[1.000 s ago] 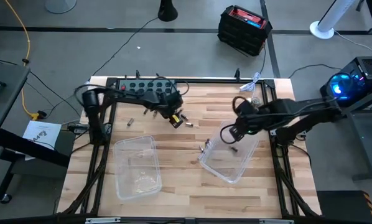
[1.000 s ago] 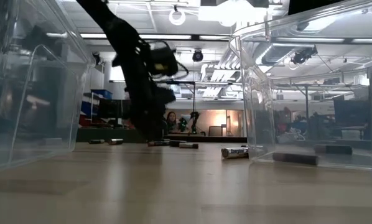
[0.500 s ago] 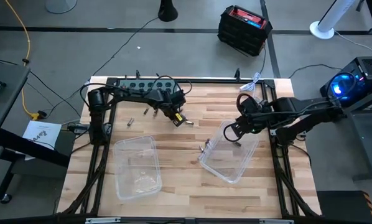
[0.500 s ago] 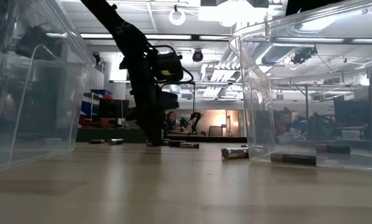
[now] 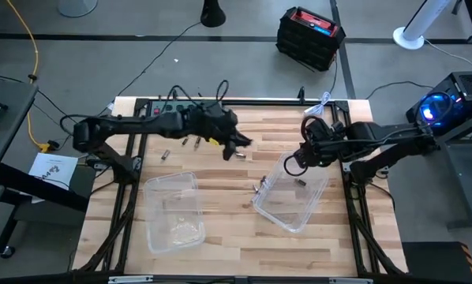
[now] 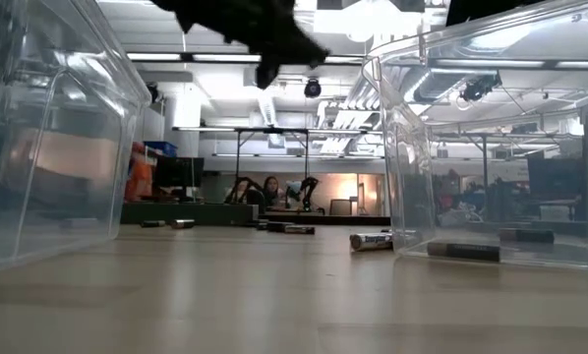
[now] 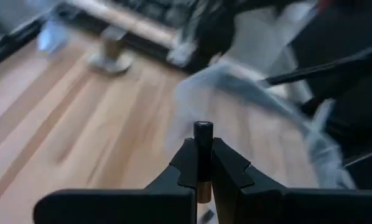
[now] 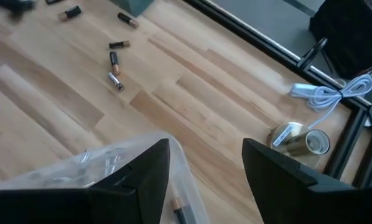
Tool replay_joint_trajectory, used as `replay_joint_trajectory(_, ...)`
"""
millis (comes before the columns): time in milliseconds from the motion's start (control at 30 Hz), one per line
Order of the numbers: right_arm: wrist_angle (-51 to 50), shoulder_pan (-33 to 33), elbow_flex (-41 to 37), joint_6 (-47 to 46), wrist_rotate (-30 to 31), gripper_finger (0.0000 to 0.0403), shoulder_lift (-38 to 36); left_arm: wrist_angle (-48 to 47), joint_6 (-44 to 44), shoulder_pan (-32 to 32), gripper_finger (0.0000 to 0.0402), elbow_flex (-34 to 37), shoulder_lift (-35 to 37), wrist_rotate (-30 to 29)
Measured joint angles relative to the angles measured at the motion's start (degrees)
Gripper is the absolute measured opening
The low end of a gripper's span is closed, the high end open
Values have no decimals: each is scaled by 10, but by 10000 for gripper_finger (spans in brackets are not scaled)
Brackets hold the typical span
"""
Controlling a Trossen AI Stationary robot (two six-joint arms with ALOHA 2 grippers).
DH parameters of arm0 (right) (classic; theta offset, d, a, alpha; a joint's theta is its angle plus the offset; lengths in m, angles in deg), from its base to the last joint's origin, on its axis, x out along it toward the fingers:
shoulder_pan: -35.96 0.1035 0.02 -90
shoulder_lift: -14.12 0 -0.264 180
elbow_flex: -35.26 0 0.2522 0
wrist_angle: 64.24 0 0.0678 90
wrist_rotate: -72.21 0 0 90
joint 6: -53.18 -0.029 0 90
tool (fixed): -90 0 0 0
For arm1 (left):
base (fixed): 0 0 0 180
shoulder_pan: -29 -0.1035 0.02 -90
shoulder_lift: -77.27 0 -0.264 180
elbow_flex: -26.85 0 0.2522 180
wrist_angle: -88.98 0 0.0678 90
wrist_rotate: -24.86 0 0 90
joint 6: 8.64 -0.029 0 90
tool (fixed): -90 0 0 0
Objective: Sort batteries
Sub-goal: Put the black battery into the right transparent bin
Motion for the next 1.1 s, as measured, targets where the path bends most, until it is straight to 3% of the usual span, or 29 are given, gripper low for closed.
replay_joint_trajectory(100, 17, -16, 0, 19, -3, 196, 0, 17, -35, 36, 8, -30, -48, 3)
replay_joint_trajectory(333, 60, -47, 0, 72, -8, 196, 0, 23, -141, 91, 16, -160, -176, 110)
replay_joint_trajectory(533, 62, -55, 0, 90, -13, 196, 0, 18, -102, 97, 29, -232, -244, 138)
replay_joint_trajectory(867, 70, -62, 0, 107, -31, 196, -1, -109, -130, 77, 145, -240, -209, 131)
replay_joint_trajectory(1100, 94, -90, 0, 146, -39, 196, -1, -340, -262, 2, 169, -231, -149, 123)
